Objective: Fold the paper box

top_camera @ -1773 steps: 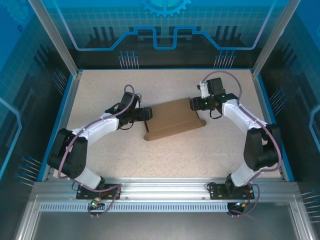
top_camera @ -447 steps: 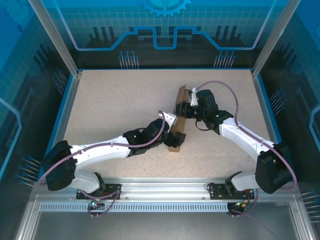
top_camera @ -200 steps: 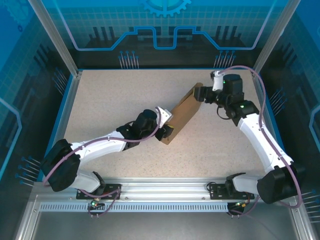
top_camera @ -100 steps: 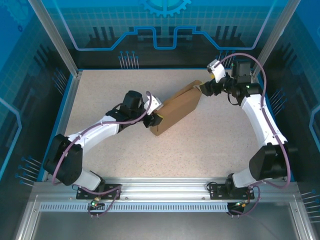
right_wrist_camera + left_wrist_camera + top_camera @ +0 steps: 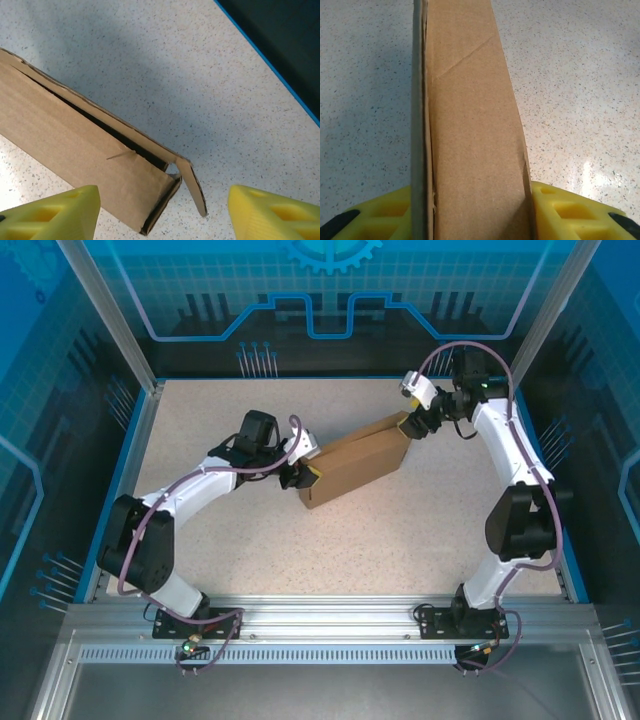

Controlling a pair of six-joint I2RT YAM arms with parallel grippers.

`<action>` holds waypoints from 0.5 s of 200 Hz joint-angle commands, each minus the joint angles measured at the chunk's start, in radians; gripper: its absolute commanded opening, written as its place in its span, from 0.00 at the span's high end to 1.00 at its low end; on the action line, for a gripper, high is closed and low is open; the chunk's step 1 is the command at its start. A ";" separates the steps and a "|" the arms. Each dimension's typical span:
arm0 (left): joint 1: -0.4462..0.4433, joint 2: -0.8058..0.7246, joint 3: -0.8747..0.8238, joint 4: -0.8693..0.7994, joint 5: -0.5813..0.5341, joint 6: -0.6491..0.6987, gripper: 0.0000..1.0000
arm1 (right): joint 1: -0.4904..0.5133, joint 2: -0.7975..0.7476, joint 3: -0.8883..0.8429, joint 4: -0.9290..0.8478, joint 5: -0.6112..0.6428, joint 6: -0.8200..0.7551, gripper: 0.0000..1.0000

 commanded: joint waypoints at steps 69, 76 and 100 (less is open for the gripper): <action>0.012 0.037 0.077 -0.033 0.073 0.087 0.65 | -0.011 0.095 0.119 -0.125 0.120 -0.056 0.52; 0.013 0.037 0.077 -0.033 0.071 0.088 0.65 | -0.010 0.098 0.125 -0.127 0.113 -0.056 0.55; 0.014 0.039 0.072 -0.022 0.069 0.080 0.65 | -0.008 0.110 0.135 -0.130 0.094 -0.045 0.68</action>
